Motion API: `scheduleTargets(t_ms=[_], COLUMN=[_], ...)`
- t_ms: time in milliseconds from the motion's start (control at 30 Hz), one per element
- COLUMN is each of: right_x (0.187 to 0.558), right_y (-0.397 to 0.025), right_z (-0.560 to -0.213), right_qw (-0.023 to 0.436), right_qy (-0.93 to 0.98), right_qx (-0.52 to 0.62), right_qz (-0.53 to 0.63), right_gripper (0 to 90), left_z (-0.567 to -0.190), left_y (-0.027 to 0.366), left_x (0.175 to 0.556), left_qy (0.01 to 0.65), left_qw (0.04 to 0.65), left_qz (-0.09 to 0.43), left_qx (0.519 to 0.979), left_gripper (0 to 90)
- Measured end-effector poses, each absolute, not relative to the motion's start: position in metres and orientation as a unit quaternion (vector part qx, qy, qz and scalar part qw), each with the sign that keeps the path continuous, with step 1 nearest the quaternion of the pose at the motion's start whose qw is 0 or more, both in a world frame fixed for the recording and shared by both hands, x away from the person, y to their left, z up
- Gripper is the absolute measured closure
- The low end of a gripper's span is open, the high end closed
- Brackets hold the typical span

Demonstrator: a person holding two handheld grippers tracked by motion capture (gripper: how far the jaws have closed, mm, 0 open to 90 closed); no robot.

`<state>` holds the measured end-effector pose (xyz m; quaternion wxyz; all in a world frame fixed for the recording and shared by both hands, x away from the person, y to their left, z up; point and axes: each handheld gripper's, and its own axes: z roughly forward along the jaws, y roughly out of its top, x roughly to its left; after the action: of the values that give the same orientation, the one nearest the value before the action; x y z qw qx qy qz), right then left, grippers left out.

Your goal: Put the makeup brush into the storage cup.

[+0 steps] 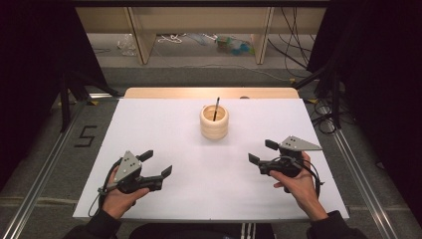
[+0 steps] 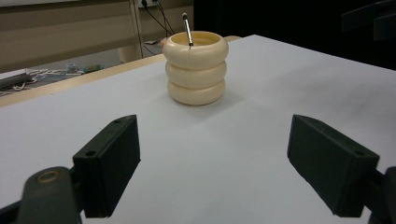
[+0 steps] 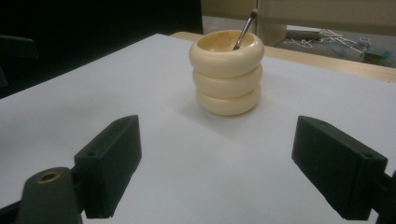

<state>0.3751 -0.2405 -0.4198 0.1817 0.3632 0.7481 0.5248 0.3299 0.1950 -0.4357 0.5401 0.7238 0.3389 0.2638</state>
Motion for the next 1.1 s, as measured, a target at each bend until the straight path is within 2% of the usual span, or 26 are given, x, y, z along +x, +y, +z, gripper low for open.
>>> scheduleTargets(t_ms=[1100], right_x=[0.357], right_y=[-0.247], right_z=[-0.431], right_qw=[0.182], right_qy=[0.751], right_qx=[0.352], right_qz=[0.528], right_gripper=[16.5], left_z=[-0.434], left_y=[0.2], left_x=[0.325], left_qy=[0.329], left_qw=[0.542], left_qz=[0.27], left_qx=[0.725], left_gripper=[17.1])
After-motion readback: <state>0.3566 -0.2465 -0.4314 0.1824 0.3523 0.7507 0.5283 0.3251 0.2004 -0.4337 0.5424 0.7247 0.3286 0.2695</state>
